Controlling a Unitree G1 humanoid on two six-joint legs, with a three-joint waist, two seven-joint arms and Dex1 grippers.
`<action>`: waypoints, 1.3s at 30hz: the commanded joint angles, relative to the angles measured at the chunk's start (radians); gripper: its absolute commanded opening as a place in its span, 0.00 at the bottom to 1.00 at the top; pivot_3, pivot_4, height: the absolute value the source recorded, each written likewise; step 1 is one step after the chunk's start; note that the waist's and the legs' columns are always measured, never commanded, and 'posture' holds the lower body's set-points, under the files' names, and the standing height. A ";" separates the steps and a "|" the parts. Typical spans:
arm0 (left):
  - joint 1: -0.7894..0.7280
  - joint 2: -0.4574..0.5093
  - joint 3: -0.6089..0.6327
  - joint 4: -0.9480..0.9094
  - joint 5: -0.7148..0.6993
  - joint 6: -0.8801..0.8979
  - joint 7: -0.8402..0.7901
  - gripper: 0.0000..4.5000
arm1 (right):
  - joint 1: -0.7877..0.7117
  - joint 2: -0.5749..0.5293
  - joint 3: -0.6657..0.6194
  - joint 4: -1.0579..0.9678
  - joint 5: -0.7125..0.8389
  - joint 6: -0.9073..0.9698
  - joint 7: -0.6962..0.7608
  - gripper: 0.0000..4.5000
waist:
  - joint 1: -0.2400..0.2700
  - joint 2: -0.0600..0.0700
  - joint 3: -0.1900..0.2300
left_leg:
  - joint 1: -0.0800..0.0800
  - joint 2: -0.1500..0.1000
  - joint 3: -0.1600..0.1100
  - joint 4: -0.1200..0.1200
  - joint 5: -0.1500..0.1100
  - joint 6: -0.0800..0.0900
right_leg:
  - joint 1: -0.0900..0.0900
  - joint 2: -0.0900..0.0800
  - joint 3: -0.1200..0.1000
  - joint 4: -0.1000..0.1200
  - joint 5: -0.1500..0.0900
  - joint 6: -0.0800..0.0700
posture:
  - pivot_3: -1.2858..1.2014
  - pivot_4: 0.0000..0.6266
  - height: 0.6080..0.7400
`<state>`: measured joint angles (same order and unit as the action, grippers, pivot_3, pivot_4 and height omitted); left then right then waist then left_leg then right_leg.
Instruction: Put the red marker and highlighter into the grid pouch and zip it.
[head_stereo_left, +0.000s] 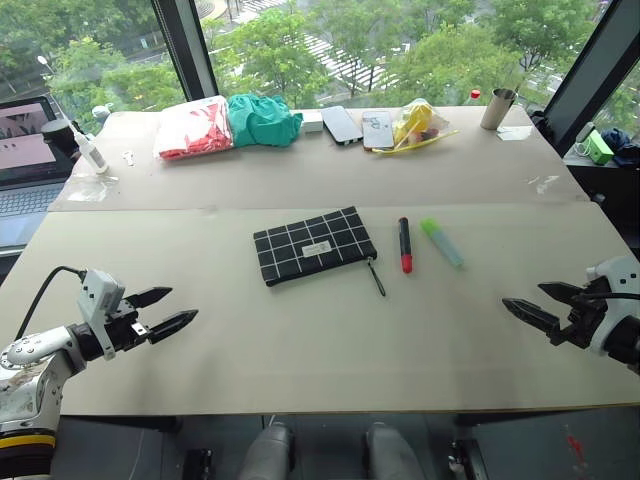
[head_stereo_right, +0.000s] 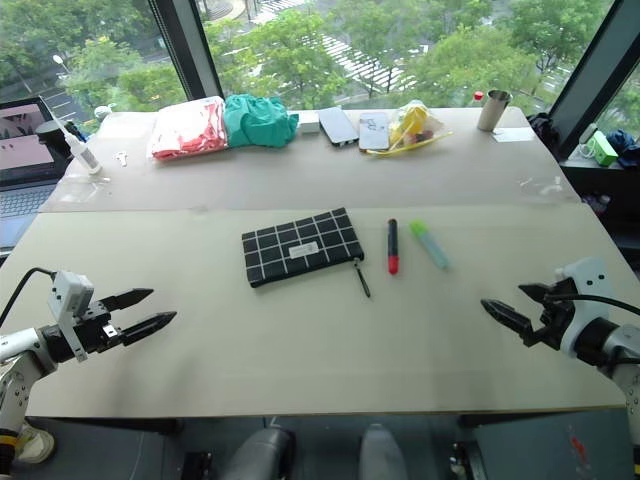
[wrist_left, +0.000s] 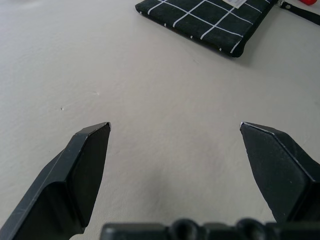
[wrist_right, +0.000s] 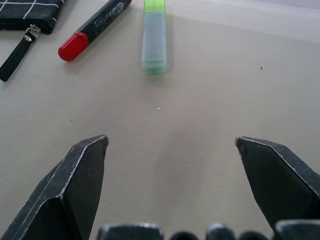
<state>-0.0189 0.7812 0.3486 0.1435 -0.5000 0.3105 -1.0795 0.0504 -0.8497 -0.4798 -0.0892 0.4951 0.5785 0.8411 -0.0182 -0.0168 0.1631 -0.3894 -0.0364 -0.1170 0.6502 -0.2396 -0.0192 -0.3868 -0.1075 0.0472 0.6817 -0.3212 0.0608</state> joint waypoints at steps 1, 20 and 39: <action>-0.016 0.016 0.034 -0.010 -0.022 0.018 0.007 1.00 | -0.014 -0.013 -0.018 -0.014 0.009 -0.004 0.001 1.00 | 0.000 0.000 0.000 | 0.000 0.000 0.000 0.000 0.000 0.000 | 0.000 0.000 0.000 0.000 0.000 0.000 | 0.52 0.24 1.00; -0.235 0.001 -0.080 0.116 0.094 -0.445 -0.182 1.00 | -0.108 -0.021 -0.008 -0.116 0.104 0.089 0.009 0.77 | -0.008 0.000 0.000 | 0.000 0.000 0.001 0.000 0.000 0.000 | 0.000 0.000 0.000 0.000 0.000 0.000 | 0.52 0.24 1.00; -0.377 0.022 -0.184 0.363 0.210 -0.628 -0.294 1.00 | -0.558 0.181 0.440 -0.055 -0.018 0.070 -0.094 0.01 | -0.029 0.000 0.000 | 0.000 0.000 0.000 0.001 0.000 0.000 | -0.002 0.001 -0.002 0.002 0.000 0.000 | 0.52 0.24 1.00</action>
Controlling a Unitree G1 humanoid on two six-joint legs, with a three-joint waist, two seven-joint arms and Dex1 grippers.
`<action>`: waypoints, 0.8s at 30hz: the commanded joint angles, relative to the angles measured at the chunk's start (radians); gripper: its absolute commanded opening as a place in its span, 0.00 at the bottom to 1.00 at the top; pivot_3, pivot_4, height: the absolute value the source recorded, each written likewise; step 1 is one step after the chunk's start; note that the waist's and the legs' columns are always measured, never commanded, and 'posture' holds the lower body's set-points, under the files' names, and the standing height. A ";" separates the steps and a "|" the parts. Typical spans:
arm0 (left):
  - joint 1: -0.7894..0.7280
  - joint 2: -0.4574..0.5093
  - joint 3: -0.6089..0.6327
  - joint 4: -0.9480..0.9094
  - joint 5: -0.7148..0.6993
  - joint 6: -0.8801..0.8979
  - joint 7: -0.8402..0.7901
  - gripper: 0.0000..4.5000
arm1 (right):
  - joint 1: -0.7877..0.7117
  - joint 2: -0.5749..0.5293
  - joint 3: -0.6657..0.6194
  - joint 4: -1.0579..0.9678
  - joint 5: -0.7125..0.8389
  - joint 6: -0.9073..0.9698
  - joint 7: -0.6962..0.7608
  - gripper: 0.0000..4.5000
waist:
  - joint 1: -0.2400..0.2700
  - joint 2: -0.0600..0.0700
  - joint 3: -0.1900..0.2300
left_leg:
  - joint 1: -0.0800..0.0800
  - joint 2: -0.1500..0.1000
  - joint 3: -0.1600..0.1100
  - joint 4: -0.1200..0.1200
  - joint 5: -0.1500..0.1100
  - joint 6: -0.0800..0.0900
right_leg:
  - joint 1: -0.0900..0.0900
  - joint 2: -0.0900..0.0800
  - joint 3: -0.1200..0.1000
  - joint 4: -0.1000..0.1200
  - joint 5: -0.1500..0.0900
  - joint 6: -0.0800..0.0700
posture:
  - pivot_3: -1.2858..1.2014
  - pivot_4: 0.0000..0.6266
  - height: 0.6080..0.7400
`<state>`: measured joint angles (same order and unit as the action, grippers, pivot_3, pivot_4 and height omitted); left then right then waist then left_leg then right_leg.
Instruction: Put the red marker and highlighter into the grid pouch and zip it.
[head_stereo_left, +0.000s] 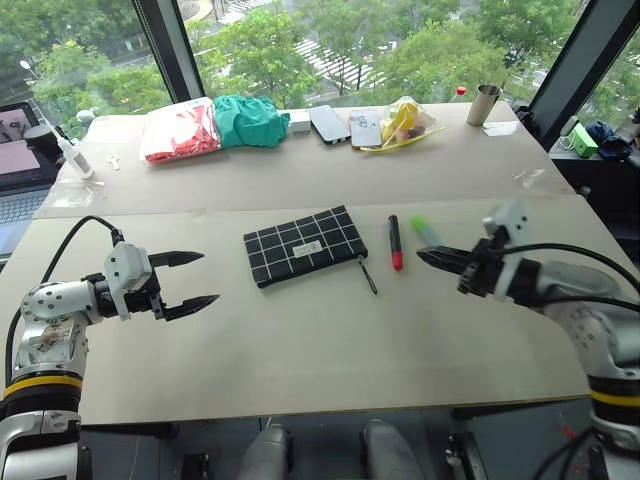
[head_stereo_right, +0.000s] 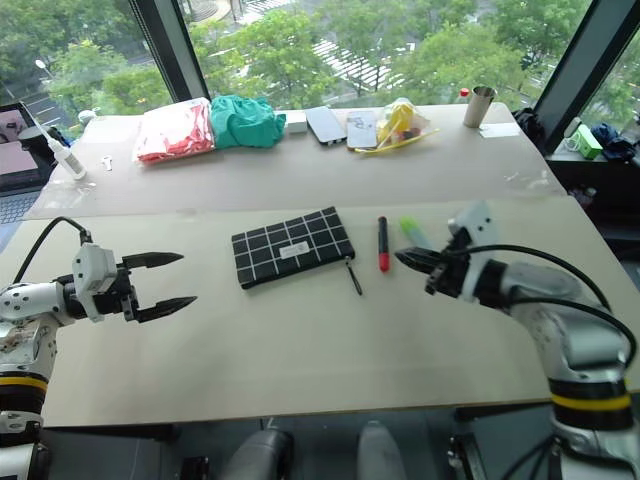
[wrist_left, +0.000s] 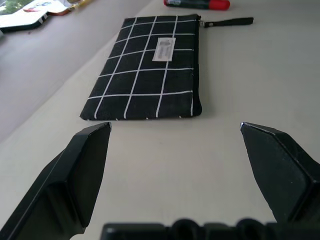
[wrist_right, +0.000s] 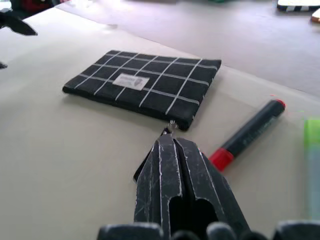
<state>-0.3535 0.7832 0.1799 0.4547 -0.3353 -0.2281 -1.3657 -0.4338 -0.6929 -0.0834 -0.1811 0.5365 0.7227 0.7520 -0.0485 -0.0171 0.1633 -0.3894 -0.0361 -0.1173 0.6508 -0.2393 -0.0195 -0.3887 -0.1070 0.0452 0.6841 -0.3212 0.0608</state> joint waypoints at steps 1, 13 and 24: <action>-0.068 0.018 -0.026 0.078 0.061 -0.121 -0.008 1.00 | -0.126 0.060 0.074 0.082 -0.084 -0.093 -0.014 0.01 | 0.003 0.000 0.000 | 0.000 0.000 0.000 0.000 0.000 0.000 | 0.000 0.000 0.000 0.000 0.000 0.000 | 0.52 0.24 1.00; -0.268 0.000 -0.136 0.364 0.208 -0.427 0.013 1.00 | -0.346 0.288 0.357 0.411 -0.392 -0.241 -0.050 0.01 | -0.011 0.000 0.000 | -0.004 -0.001 -0.002 0.001 0.001 -0.001 | -0.004 -0.001 -0.003 0.002 0.000 0.000 | 0.52 0.24 1.00; -0.381 -0.007 -0.224 0.500 0.315 -0.578 0.059 1.00 | -0.422 0.359 0.448 0.635 -0.596 -0.217 -0.130 0.01 | -0.024 -0.001 -0.001 | -0.009 -0.001 -0.003 0.004 0.003 -0.005 | -0.014 -0.001 -0.004 0.016 0.000 0.000 | 0.52 0.24 1.00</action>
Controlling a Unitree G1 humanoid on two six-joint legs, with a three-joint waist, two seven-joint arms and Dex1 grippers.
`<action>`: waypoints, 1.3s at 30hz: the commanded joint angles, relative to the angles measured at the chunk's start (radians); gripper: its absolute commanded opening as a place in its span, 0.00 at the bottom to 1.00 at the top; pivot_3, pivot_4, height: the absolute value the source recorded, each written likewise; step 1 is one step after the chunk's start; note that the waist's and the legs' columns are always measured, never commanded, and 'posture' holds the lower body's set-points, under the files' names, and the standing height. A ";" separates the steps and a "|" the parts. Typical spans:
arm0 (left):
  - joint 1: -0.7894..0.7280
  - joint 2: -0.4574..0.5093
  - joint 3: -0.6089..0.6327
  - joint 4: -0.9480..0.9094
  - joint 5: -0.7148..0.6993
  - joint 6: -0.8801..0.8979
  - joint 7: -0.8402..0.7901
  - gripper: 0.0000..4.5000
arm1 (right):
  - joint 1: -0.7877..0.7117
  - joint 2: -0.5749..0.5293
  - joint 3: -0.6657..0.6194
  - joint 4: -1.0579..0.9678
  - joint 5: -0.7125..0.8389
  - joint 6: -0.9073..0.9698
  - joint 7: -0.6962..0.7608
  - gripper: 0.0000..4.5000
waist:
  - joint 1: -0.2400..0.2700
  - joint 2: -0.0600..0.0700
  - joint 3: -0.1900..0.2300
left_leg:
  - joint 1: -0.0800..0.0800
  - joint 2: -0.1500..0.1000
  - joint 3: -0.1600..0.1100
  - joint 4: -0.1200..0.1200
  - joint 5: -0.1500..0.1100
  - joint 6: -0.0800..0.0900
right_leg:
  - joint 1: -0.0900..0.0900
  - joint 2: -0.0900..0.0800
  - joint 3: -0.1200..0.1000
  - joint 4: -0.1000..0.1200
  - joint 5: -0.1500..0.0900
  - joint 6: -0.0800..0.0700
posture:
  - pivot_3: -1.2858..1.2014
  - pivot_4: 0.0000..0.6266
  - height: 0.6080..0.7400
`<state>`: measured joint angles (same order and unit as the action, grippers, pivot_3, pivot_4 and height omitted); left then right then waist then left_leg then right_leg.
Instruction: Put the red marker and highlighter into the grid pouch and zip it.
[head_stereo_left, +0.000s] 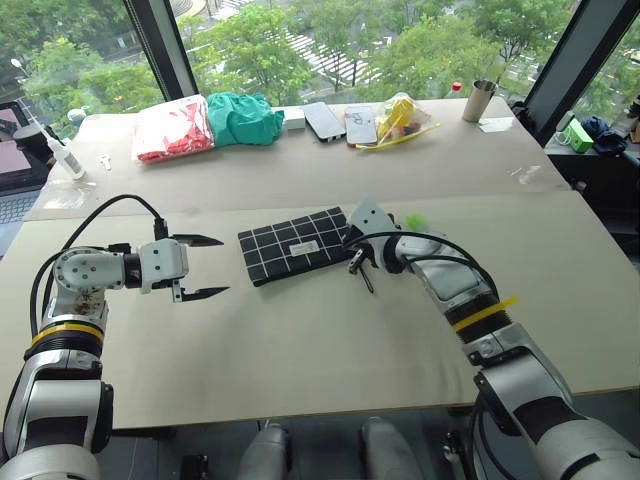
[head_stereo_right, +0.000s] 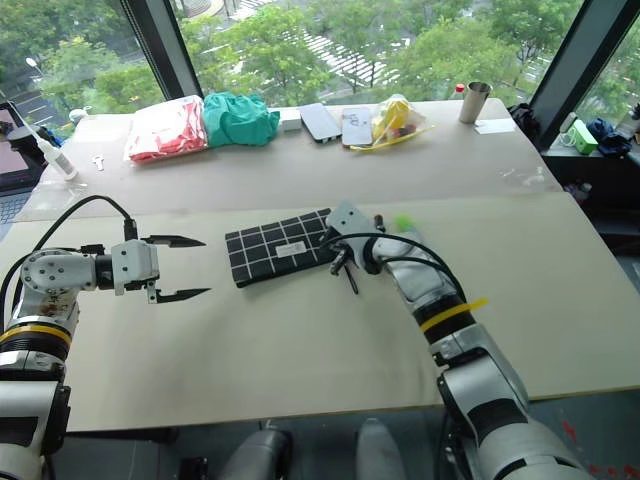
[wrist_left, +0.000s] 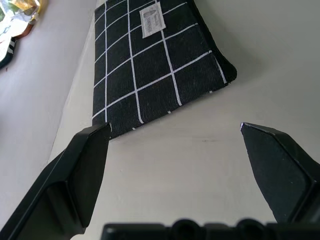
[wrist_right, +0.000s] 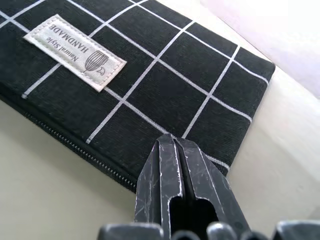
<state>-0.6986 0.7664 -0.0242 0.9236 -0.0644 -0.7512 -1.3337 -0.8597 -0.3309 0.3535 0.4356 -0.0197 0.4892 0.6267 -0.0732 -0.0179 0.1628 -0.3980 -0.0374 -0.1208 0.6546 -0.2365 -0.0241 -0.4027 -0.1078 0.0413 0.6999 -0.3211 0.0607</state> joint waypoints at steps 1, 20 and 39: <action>-0.044 0.012 -0.029 0.043 0.058 -0.069 0.035 1.00 | 0.006 -0.003 0.011 0.015 -0.044 0.019 0.002 0.01 | 0.000 0.000 0.000 | -0.001 0.000 -0.001 0.001 0.000 0.000 | 0.000 0.000 0.000 0.000 0.000 0.000 | 0.52 0.24 1.00; -0.149 -0.115 -0.210 0.187 0.366 -0.330 0.457 1.00 | 0.049 -0.020 -0.042 -0.076 -0.051 0.067 0.018 0.01 | 0.006 -0.001 -0.001 | -0.003 -0.003 -0.004 0.006 0.000 0.000 | 0.000 -0.001 -0.002 0.001 0.000 0.000 | 0.52 0.24 1.00; -0.210 -0.119 -0.261 0.263 0.396 -0.419 0.583 0.04 | 0.080 -0.045 -0.049 -0.126 -0.051 0.093 0.040 0.00 | 0.006 -0.001 -0.001 | -0.005 -0.003 -0.004 0.006 0.000 0.000 | -0.001 -0.002 -0.002 0.001 0.000 0.000 | 0.52 0.24 1.00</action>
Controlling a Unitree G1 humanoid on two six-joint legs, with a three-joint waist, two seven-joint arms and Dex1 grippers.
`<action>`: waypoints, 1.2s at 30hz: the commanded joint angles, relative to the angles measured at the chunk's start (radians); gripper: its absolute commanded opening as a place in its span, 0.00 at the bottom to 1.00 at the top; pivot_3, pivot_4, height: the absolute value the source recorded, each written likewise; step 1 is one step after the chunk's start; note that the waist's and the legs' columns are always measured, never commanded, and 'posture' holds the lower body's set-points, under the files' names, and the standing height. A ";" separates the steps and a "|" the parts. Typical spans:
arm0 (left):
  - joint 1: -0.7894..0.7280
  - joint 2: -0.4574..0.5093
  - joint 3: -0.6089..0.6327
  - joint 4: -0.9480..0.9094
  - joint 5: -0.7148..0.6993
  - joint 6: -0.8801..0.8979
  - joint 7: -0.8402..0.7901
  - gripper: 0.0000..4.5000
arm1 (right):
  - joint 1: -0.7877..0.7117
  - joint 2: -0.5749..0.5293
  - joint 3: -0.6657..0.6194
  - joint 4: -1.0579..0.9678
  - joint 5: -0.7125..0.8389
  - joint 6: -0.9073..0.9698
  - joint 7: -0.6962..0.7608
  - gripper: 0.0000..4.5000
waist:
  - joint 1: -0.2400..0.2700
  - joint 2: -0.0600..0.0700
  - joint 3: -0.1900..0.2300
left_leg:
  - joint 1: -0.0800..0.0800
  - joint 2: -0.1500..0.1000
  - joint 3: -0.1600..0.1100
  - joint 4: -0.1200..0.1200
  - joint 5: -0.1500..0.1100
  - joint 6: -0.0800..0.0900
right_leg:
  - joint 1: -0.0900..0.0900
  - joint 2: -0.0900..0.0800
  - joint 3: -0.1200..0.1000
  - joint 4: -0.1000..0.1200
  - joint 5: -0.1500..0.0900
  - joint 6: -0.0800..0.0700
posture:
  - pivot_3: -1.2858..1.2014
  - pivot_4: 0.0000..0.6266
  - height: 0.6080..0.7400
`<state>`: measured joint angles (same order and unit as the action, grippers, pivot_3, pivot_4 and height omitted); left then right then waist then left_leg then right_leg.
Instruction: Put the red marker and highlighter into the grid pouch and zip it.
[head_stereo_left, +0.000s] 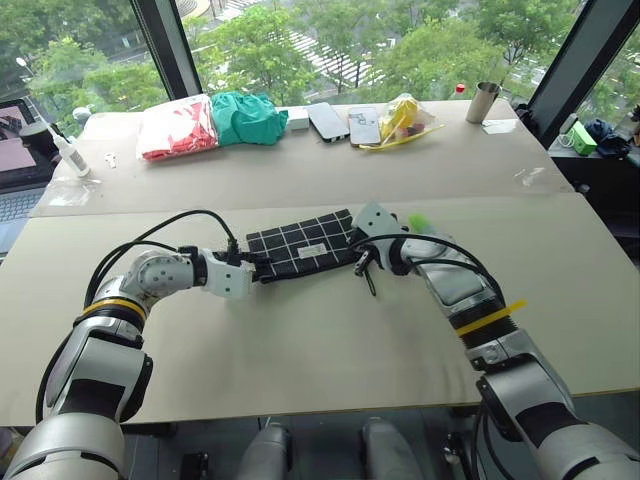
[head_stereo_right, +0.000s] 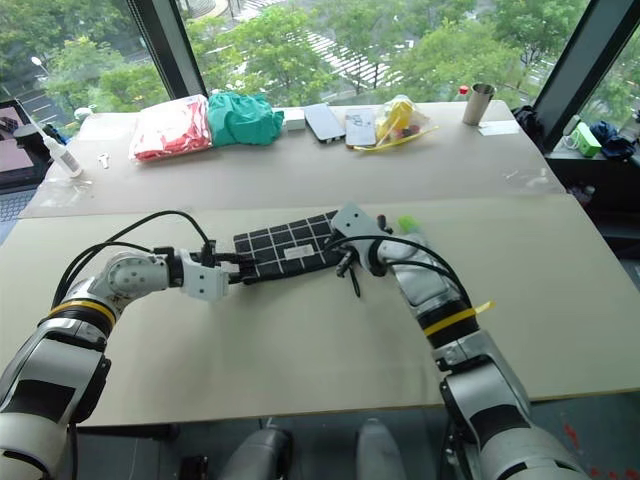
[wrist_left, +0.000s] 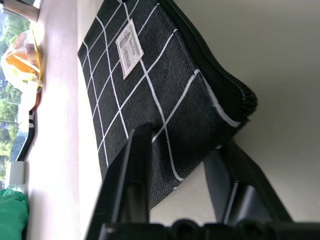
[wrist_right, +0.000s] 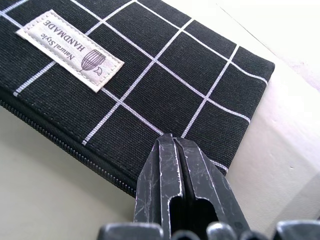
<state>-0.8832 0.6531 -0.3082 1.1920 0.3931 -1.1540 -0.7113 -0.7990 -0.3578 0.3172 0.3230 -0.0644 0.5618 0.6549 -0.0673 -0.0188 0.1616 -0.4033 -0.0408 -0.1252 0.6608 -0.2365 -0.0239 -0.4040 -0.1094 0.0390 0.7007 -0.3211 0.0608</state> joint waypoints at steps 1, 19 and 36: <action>-0.024 -0.011 0.025 -0.007 -0.078 -0.016 -0.057 0.00 | 0.021 -0.020 -0.013 -0.019 -0.004 0.021 0.016 0.00 | 0.000 0.000 0.000 | 0.000 0.000 0.000 0.000 0.000 0.000 | 0.000 0.000 0.000 0.000 0.000 0.000 | 0.52 0.24 1.00; 0.159 -0.019 0.108 -0.197 -0.442 0.119 -0.489 0.00 | 0.100 -0.123 -0.585 -0.518 0.555 0.547 0.051 0.86 | -0.001 0.000 0.000 | -0.003 0.000 -0.003 0.001 0.000 0.000 | 0.000 0.000 -0.001 0.000 0.000 0.000 | 0.52 0.24 1.00; 0.393 -0.050 0.177 -0.646 -0.545 0.512 -0.424 0.00 | 0.403 -0.105 -0.466 -0.789 0.625 0.765 -0.156 0.99 | -0.004 0.000 0.000 | 0.000 0.001 -0.001 0.001 0.000 0.002 | 0.000 0.002 0.001 0.001 0.000 0.000 | 0.52 0.24 1.00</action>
<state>-0.4946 0.5957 -0.1400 0.5843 -0.1564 -0.6484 -1.1460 -0.3729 -0.4652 -0.1504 -0.4379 0.5689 1.3369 0.5301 -0.0714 -0.0189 0.1615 -0.4038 -0.0398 -0.1257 0.6614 -0.2369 -0.0220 -0.4037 -0.1080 0.0406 0.7009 -0.3211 0.0607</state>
